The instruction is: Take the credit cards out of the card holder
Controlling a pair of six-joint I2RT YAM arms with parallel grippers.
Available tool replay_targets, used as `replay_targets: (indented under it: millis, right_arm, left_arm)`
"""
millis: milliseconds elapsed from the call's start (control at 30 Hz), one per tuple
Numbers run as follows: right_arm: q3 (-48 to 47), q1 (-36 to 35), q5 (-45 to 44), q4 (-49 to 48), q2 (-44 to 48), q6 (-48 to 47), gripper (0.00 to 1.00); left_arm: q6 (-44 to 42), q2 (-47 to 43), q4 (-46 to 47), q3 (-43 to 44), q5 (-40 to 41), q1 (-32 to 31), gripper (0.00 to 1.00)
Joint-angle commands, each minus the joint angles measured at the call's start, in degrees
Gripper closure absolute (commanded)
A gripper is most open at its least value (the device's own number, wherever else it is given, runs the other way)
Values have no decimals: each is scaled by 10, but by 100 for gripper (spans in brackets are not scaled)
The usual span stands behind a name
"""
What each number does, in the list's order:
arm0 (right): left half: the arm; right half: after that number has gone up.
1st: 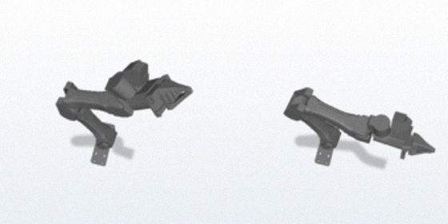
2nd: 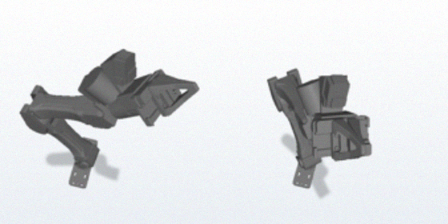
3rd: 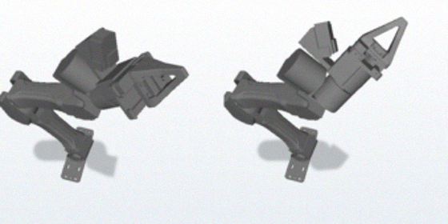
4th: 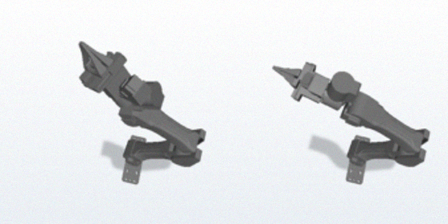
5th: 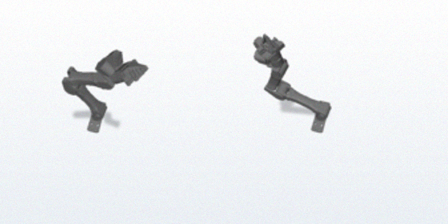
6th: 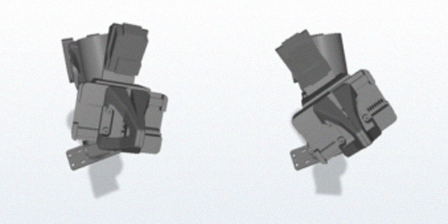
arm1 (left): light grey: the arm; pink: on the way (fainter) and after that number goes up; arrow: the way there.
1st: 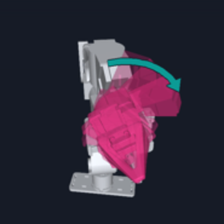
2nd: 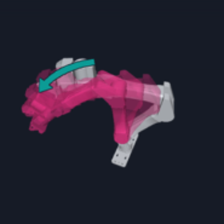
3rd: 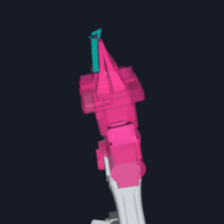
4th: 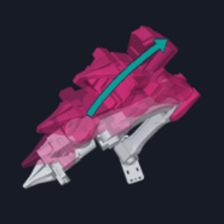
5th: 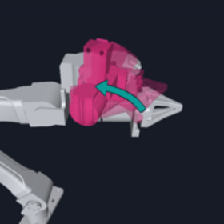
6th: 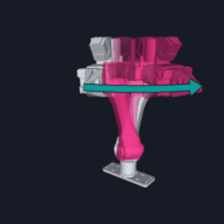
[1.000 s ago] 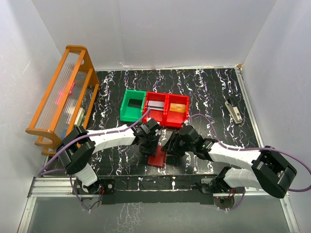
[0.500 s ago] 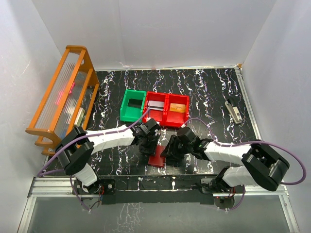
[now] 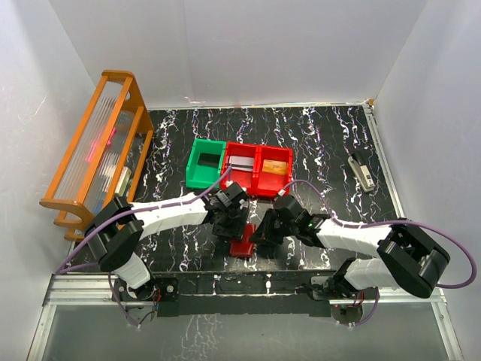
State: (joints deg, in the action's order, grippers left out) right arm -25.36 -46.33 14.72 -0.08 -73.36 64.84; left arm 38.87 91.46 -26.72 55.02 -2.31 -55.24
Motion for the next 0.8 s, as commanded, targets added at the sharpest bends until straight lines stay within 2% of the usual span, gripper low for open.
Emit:
replay_targets:
  millis: [0, 133, 467, 767]
  right_arm:
    - [-30, 2, -2, -16, 11, -5, 97]
    - [-33, 2, -8, -6, 16, -4, 97]
    - [-35, 2, -22, 11, 26, 0, 96]
    - [-27, 2, -29, 17, 36, 4, 95]
  left_arm:
    - [-12, -17, -28, 31, 15, -3, 48]
    - [-16, -17, -44, 47, 29, -3, 49]
    - [-10, 5, -66, 48, 50, -10, 62]
    - [15, -23, -67, 14, 94, -11, 62]
